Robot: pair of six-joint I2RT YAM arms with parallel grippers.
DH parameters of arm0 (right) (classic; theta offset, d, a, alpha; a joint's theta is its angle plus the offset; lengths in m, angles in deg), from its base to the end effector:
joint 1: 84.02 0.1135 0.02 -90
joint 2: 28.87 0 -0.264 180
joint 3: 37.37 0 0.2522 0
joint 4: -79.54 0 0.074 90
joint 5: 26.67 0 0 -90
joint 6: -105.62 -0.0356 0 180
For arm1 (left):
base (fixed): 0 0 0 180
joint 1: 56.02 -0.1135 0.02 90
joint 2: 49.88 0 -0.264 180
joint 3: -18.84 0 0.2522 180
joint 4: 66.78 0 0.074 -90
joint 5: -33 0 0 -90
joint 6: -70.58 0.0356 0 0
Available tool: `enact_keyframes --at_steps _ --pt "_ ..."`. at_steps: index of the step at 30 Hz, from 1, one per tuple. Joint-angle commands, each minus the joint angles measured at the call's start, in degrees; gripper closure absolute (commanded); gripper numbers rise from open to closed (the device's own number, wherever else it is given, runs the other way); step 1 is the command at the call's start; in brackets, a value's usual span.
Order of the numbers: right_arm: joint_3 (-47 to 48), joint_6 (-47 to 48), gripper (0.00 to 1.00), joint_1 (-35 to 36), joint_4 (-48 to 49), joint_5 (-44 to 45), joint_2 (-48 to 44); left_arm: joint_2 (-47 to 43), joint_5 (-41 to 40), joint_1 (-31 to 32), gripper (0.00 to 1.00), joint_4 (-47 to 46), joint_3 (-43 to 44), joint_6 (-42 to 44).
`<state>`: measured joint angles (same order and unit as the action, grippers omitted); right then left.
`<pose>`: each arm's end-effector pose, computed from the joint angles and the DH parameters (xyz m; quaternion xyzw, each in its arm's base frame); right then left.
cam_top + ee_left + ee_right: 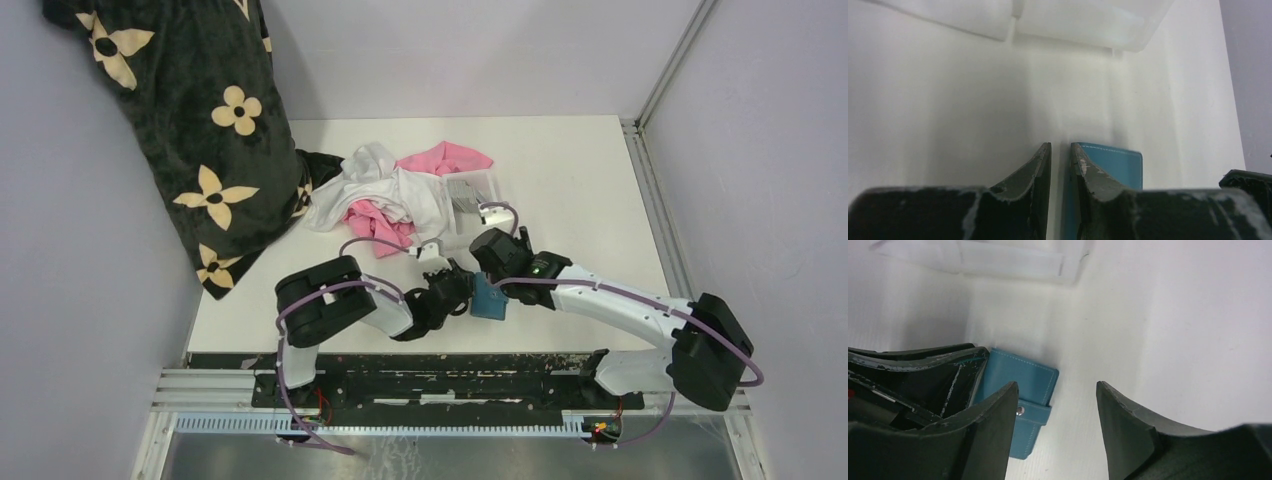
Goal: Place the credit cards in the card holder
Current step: Adjust the card holder at the center of the board, then reset both arms
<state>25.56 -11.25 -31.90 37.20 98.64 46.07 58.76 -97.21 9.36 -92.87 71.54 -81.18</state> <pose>0.1747 0.1911 0.2322 -0.1077 0.9055 -0.0373 0.4087 0.1598 -0.2935 0.1044 -0.1465 0.8177 -0.2890 0.4758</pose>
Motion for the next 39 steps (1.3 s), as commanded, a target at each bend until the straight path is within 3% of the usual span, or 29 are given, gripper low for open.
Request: enact_keyframes --at_steps 1,5,10,13,17,23,24,25,39 --pt "-2.6 -2.0 0.34 -2.6 4.3 4.4 -4.3 3.7 7.0 -1.3 0.72 -1.1 5.8 9.1" --pt "-5.3 -1.9 0.28 -5.0 5.1 6.2 -8.0 0.1 7.6 -1.2 0.71 1.8 4.0 8.5" --pt "-7.8 -1.9 0.02 -5.6 6.5 13.2 -11.3 -13.7 -2.0 -0.1 0.68 9.7 -2.4 11.0" --pt "-7.2 -5.3 0.00 -5.6 4.7 19.1 -10.1 -22.5 -8.8 1.7 0.65 15.1 -3.8 16.1" --pt "-4.1 -9.6 0.01 -5.6 -0.9 22.8 -7.6 -27.5 -16.2 1.9 0.59 19.9 -3.5 23.7" --pt "-4.3 -11.2 0.01 -5.6 -2.3 26.3 -8.1 -30.2 -27.3 1.3 0.23 21.7 -4.1 32.6" --pt "-4.6 -11.2 0.00 -5.6 -1.8 26.8 -8.7 -30.2 -27.8 0.9 0.05 21.8 -4.1 33.7" --pt "-5.1 -10.8 0.00 -5.6 -0.9 27.1 -9.2 -30.2 -28.0 0.6 0.00 22.0 -4.0 34.4" --pt "-7.7 -9.2 0.00 -5.6 2.2 29.0 -10.8 -29.4 -28.1 0.4 0.01 21.0 -5.4 35.0"
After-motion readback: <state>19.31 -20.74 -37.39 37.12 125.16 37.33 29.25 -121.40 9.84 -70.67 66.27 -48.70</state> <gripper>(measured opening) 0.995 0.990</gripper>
